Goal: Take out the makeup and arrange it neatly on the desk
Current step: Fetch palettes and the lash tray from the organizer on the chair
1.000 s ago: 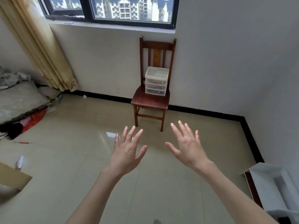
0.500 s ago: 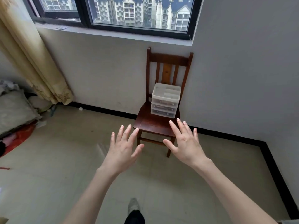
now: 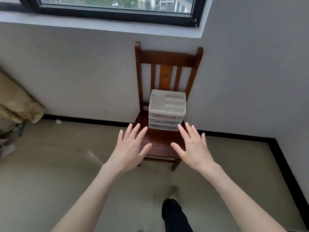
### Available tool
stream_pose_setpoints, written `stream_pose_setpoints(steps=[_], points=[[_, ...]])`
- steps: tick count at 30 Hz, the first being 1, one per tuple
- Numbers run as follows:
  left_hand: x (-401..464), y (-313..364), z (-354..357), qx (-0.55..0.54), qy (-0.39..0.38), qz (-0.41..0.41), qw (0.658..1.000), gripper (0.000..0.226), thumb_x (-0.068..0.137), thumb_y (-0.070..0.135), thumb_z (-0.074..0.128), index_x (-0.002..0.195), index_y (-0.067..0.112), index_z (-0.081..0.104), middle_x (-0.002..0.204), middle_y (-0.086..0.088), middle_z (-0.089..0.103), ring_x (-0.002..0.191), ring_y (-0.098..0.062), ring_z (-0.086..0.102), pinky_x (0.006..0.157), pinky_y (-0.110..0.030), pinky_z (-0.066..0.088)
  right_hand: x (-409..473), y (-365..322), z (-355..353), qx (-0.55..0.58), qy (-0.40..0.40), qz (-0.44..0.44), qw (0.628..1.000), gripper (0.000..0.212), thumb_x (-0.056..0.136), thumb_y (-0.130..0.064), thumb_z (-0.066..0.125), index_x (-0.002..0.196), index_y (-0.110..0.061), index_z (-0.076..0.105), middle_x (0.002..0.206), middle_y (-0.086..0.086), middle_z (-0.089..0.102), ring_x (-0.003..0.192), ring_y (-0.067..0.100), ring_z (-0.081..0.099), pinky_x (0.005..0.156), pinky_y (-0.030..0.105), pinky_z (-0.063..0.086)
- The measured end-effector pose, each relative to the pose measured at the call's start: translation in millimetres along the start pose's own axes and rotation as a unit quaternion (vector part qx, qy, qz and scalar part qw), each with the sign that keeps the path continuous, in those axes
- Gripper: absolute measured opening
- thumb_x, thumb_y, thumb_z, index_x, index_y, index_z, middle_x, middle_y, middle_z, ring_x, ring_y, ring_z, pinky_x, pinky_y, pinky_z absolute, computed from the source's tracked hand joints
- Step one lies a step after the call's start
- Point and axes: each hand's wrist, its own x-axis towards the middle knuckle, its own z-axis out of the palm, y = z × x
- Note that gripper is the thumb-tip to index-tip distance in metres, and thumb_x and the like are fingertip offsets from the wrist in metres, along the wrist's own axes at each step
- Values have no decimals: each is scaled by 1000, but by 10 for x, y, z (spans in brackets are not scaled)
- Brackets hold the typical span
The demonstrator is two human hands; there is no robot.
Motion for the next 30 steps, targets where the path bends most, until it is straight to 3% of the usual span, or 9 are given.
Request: stream_pose_setpoints(steps=[6,12,15,17,19,22,26,28,30], points=[[1033,-26,477,-60,-67,-45,995,60,95,50,27,148,30,6,157,3,1,143,-16,-11,116,-41,-4,1134,482,114,1,-47,17,999,67,95,-48,39,150,-26,7,159,2,1,145,18,-5,117,47,-2],[2097,42,1056,-165,-142,-130,967,59,95,50,30,148,28,12,157,2,7,144,-16,-5,116,-42,1,2210,1033,425,-35,-118,-1,992,65,97,-48,35,150,-26,5,159,3,0,145,18,-7,116,46,-3],[2587,11,1313,-202,-142,-129,960,55,96,46,34,145,22,26,154,-3,22,143,-19,11,116,-41,12,2705,1246,618,-68,-132,-11,989,64,97,-46,35,150,-23,7,158,6,2,145,21,-5,115,48,-2],[2829,-37,1494,-296,-137,-159,932,49,96,42,37,139,18,39,146,-1,39,136,-16,30,110,-30,25,2948,1363,782,-91,-138,-18,986,64,97,-45,36,150,-22,7,158,6,2,145,23,-4,115,50,0],[3013,-84,1685,-433,-157,-252,851,47,96,43,38,135,18,44,138,0,48,126,-14,43,100,-26,32,3152,1480,950,-120,-139,-35,982,66,96,-45,36,150,-22,6,158,7,1,145,24,-4,115,52,1],[3184,-162,1998,-633,-183,-387,644,58,95,50,35,140,14,35,139,-6,47,122,-19,48,96,-35,40,3382,1620,1168,-138,-133,-45,980,66,97,-46,33,150,-22,1,158,8,-3,145,23,-7,114,50,-2],[3393,-243,2288,-816,-85,-431,376,66,92,54,34,141,10,30,142,-10,40,132,-27,38,99,-46,38,3511,1697,1396,-145,-105,-39,983,62,98,-43,30,150,-20,4,158,7,0,146,22,-5,112,49,-10],[3486,-233,2360,-859,-41,-420,292,60,93,54,34,134,10,38,134,-10,48,129,-26,41,96,-46,38,3514,1717,1451,-149,-91,-43,984,59,98,-38,30,150,-20,7,158,7,4,146,22,-3,112,50,-12],[3547,-197,2400,-877,-21,-414,243,58,93,53,37,131,10,42,129,-11,52,124,-25,47,96,-47,40,3519,1735,1473,-152,-88,-46,983,59,99,-36,30,150,-20,8,158,7,4,146,23,-3,111,49,-14]])
